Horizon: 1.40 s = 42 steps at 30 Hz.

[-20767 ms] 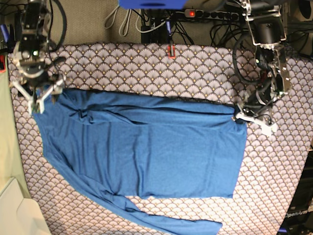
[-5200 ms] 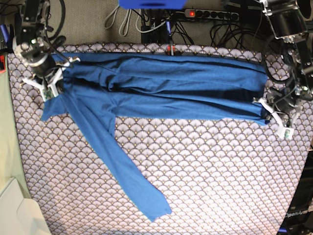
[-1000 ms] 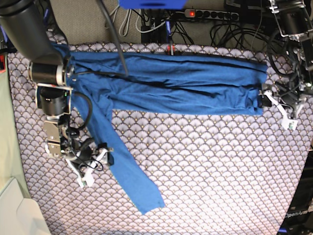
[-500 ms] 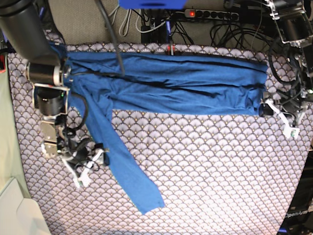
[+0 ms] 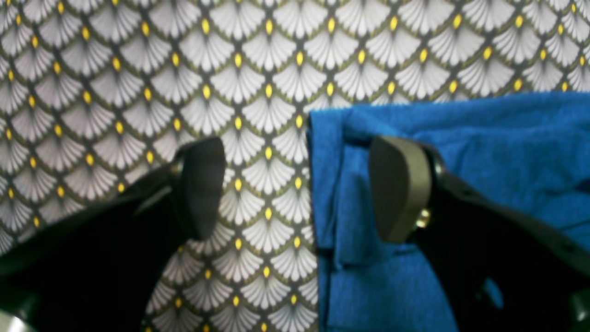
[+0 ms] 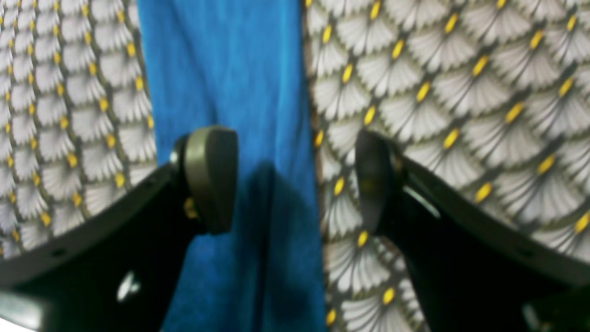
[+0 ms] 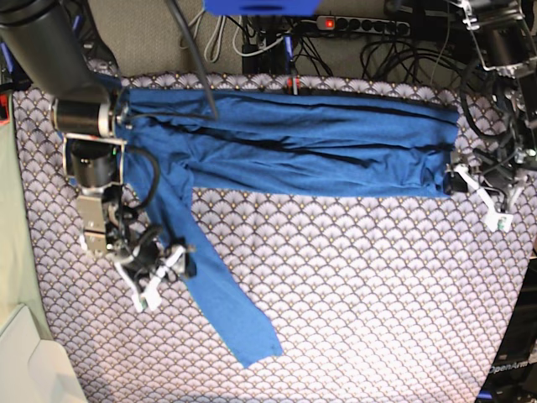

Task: Fold the T-shirt properly
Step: 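Move the right gripper to the hanging sleeve and grasp its cuff, then lift the sleeve with the right gripper and fold it onto the shirt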

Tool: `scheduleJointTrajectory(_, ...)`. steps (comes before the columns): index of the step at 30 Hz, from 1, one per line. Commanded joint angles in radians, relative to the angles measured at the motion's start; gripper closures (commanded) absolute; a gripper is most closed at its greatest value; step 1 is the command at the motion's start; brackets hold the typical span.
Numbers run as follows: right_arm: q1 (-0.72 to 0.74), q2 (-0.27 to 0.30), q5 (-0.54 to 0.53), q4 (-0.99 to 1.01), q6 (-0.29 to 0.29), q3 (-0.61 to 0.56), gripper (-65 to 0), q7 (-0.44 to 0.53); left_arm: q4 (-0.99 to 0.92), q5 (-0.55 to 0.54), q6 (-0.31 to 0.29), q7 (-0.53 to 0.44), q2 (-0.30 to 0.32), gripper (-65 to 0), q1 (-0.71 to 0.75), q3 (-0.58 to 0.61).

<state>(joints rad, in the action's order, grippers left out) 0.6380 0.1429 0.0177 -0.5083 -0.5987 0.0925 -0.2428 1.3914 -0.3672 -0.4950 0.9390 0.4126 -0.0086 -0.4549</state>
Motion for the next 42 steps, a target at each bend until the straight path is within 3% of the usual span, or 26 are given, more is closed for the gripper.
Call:
scheduleJointTrajectory(1, 0.03, 0.005, -0.019, -0.013, -0.002, 0.002, -39.9, 0.024, 0.018, -0.01, -0.001, -0.016, 0.019, -47.8, -0.017, -0.006)
scheduleJointTrajectory(4, 0.021, -0.009, -0.019, -0.013, -0.002, 0.002, -38.8, 0.026, 0.018, -0.01, -0.001, -0.016, 0.019, -47.8, -0.017, -0.006)
scheduleJointTrajectory(6, 0.016, -0.012, -0.017, -0.013, -0.002, 0.002, -34.6, 0.026, 0.018, -0.01, -0.001, -0.016, 0.019, -47.8, -0.017, -0.008)
scheduleJointTrajectory(8, 0.013, -0.013, -0.017, -0.013, -0.002, 0.0, -26.0, 0.026, 0.018, -0.01, -0.001, -0.016, 0.019, -47.8, -0.017, -0.009)
scheduleJointTrajectory(12, 0.013, -0.015, -0.017, -0.017, -0.002, 0.0, -1.8, 0.026, 0.018, -0.01, -0.001, -0.016, 0.006, -47.8, -0.017, -0.103)
scheduleJointTrajectory(13, 0.015, -0.015, -0.017, -0.019, -0.002, 0.0, 0.0, 0.026, 0.018, -0.01, -0.001, -0.016, -0.008, -47.8, -0.018, -0.135)
scheduleJointTrajectory(17, 0.016, -0.016, -0.019, -0.071, -0.004, 0.0, -1.5, 0.012, 0.018, -0.01, -0.001, -0.016, -0.036, -48.0, -0.018, -0.25)
scheduleJointTrajectory(20, -0.01, -0.027, -0.019, -0.145, -0.007, 0.0, -1.5, -0.034, 0.018, -0.01, -0.003, -0.016, -0.036, -48.0, -0.017, -0.267)
scheduleJointTrajectory(26, -0.182, -0.098, -0.019, -0.514, -0.008, -0.007, -1.5, -0.161, 0.026, -0.011, -0.003, -0.016, -0.036, -48.0, 0.003, -0.27)
scheduleJointTrajectory(35, -0.442, -0.208, -0.019, -0.944, -0.008, -0.207, -1.5, -0.304, 0.127, -0.011, -0.003, -0.015, -0.037, -48.0, 0.026, -0.269)
scheduleJointTrajectory(42, -0.551, -0.282, -0.019, -1.008, -0.004, -0.29, -1.5, -0.336, 0.142, -0.011, -0.003, -0.015, -0.037, -48.0, 0.046, -0.269)
